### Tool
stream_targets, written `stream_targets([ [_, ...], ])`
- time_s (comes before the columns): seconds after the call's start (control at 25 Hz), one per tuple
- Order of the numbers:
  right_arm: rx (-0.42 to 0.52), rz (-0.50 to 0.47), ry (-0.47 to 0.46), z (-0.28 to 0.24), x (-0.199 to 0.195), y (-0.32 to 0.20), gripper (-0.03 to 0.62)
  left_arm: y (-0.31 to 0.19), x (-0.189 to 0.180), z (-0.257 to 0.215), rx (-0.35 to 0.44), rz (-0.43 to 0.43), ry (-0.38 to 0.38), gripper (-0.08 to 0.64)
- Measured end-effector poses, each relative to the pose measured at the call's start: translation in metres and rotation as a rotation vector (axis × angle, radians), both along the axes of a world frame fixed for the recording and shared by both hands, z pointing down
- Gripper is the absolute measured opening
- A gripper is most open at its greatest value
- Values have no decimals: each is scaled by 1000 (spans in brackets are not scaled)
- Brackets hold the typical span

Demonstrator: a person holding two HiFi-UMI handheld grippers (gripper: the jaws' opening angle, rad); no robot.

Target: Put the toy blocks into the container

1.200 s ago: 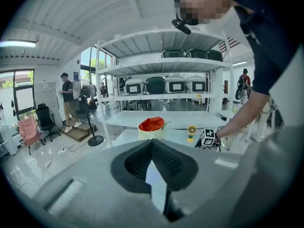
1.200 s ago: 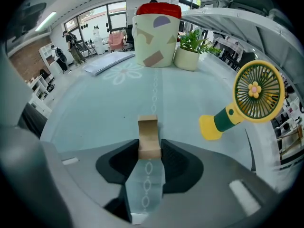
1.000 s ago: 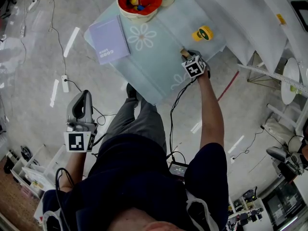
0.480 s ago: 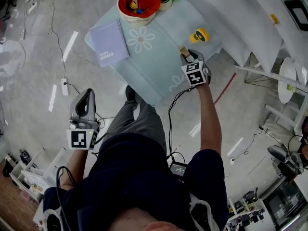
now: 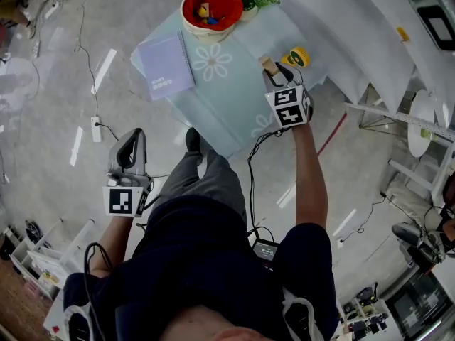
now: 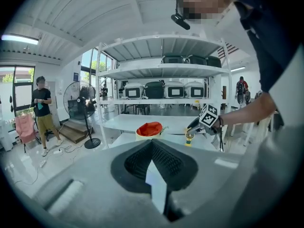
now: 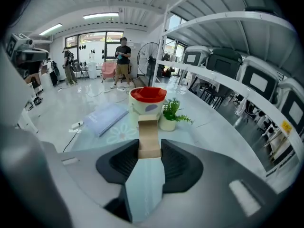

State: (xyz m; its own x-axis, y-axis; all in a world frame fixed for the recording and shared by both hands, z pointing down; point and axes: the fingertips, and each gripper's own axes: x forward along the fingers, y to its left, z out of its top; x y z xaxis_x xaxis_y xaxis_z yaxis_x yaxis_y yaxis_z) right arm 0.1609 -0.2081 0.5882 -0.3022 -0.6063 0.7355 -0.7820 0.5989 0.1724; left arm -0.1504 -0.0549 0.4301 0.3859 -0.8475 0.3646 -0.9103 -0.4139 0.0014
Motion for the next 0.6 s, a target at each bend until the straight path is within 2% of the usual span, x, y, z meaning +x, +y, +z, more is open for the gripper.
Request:
stream_targets([
  [0.6,103,-128,7,-65,-88,-83,147,-3,-16,-4,18,-28,22,2],
])
